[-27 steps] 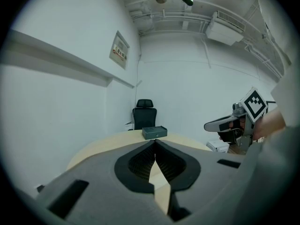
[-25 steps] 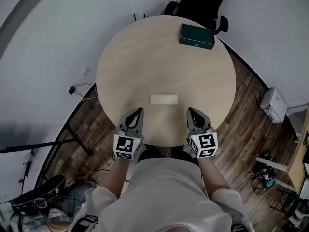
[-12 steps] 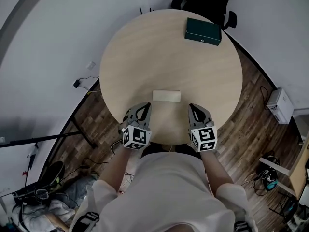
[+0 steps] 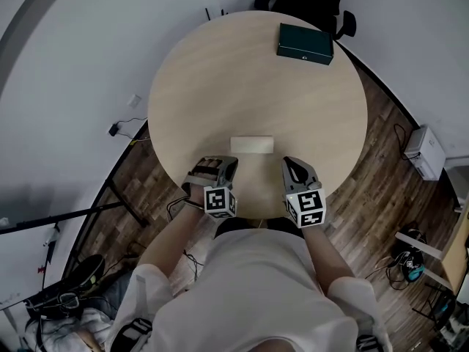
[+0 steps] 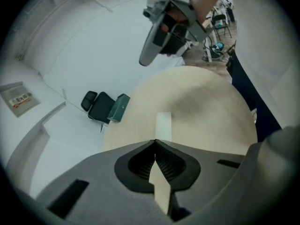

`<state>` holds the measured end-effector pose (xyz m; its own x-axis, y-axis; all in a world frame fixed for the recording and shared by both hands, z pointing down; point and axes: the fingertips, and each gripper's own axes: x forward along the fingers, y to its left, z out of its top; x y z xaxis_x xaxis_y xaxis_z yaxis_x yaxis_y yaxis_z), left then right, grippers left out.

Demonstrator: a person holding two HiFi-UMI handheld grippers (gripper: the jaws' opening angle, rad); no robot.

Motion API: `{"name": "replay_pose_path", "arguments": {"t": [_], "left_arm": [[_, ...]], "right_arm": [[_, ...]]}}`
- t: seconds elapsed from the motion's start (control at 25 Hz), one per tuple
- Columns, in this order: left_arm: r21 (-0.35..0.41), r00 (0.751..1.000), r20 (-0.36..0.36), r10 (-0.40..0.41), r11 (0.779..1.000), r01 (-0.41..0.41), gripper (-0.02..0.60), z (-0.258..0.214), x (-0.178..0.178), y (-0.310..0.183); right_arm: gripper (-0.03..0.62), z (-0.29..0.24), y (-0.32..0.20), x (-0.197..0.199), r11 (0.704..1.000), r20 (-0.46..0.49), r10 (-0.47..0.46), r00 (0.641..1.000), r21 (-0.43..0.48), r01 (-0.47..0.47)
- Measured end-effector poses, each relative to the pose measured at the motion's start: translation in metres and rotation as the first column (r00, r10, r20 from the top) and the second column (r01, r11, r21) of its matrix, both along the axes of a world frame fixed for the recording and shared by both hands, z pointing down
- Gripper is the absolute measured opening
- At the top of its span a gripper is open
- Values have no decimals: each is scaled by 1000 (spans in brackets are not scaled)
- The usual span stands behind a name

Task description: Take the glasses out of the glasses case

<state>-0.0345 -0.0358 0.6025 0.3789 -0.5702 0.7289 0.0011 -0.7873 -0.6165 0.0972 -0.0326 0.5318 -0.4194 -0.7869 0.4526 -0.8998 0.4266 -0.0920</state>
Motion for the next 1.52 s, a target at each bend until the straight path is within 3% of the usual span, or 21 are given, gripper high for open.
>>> {"name": "replay_pose_path", "arguments": {"t": [0.2, 0.56, 1.52], "left_arm": [[-89, 994, 105, -33, 995, 42, 8, 43, -6, -5], [-90, 979, 202, -8, 996, 27, 8, 82, -4, -17], [-85, 971, 237, -7, 996, 28, 8, 125, -4, -35]], "right_arm": [[12, 5, 1, -7, 1000, -2, -8, 1000, -15, 8], [11, 14, -2, -6, 999, 8, 1, 1000, -45, 0], [11, 38, -10, -10, 994, 4, -19, 1000, -108, 19]]}}
